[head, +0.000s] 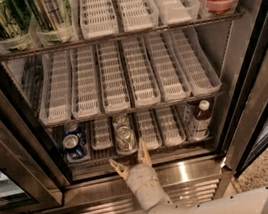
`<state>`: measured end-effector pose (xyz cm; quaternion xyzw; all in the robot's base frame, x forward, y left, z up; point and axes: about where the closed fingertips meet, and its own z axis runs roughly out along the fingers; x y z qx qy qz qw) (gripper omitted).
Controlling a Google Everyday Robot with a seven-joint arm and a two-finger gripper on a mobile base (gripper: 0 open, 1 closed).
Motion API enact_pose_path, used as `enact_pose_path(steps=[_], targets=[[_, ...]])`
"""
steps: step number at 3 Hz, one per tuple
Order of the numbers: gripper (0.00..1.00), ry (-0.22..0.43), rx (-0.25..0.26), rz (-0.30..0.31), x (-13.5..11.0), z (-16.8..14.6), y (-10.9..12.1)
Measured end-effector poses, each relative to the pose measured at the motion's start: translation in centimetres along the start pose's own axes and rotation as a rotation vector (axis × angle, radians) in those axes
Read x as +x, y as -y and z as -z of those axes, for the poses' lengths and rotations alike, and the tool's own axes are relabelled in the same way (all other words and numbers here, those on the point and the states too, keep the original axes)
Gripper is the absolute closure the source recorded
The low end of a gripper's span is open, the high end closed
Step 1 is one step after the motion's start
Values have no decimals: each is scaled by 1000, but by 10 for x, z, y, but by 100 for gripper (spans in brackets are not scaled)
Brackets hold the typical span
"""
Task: Pick 7up can from bottom shelf of fridge
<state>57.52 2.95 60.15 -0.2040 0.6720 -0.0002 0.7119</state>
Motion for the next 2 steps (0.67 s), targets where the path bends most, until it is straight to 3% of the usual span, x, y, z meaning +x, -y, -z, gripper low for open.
enact_pose_path(steps=[2], targets=[[18,-5,23,-4,5,-2,3]])
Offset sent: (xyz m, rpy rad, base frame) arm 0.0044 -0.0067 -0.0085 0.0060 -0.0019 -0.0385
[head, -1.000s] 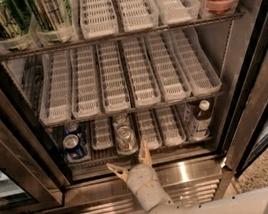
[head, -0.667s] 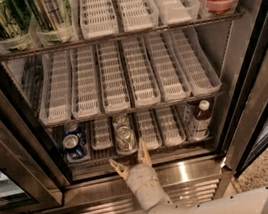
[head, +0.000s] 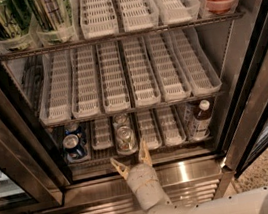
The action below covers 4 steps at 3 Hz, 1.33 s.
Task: Pick 7up can from bottom shelf of fridge
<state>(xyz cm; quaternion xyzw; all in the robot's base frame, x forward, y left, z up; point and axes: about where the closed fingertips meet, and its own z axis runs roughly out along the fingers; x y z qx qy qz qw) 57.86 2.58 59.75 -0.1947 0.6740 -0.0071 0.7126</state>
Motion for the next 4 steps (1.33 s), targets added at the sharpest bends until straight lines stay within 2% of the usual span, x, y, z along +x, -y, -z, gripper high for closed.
enact_pose_path(steps=[2,4], targets=[[27,35,58,-23,-2,-16,12],[29,26,79,-78,2,-29,15]])
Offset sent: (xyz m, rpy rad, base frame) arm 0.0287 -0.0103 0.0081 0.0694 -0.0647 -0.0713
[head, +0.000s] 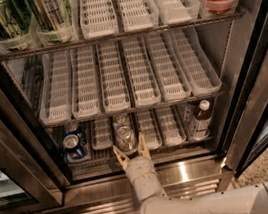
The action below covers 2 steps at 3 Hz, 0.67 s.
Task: Pick 7up can from bottom shelf of fridge
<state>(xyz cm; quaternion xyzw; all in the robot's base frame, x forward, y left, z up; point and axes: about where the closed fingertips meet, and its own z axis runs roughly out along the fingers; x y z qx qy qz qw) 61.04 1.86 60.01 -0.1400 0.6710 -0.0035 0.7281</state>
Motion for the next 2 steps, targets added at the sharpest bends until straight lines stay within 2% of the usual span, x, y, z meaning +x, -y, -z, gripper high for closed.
enact_pose_path(steps=[2], targets=[[29,-25,-11,-52,6,-11,-3]])
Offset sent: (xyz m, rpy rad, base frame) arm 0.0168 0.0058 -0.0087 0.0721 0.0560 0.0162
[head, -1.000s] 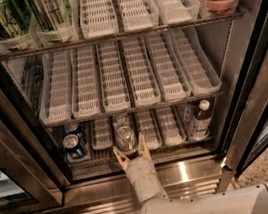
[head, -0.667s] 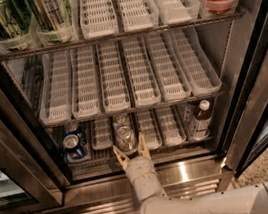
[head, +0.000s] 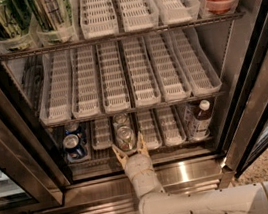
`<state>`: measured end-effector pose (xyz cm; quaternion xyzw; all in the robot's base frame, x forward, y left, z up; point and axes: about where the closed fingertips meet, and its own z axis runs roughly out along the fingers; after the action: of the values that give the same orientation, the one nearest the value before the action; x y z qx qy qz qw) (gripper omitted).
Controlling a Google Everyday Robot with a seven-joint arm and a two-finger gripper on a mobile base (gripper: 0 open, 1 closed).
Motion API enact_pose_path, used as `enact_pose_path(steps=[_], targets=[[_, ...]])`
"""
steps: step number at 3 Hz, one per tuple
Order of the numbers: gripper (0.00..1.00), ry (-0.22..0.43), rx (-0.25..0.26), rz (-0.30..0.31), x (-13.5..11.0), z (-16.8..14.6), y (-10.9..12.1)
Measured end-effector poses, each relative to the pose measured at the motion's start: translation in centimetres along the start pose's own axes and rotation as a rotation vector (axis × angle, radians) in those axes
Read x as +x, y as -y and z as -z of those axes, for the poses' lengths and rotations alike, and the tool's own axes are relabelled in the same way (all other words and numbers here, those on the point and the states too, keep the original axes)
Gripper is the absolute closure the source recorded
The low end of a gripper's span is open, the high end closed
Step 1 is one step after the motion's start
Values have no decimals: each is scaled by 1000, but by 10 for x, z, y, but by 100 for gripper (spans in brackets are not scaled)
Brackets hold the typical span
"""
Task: Pick 7up can from bottom shelf of fridge
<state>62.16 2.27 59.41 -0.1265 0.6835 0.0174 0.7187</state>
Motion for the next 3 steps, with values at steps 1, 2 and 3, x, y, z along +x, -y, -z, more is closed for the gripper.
enact_pose_path(steps=[1,2,3], targets=[[30,1,-6,-16,-2,-6,-2],[49,3,-9,-27,-3,-9,-2],[73,-16,-21,-27,0,-10,1]])
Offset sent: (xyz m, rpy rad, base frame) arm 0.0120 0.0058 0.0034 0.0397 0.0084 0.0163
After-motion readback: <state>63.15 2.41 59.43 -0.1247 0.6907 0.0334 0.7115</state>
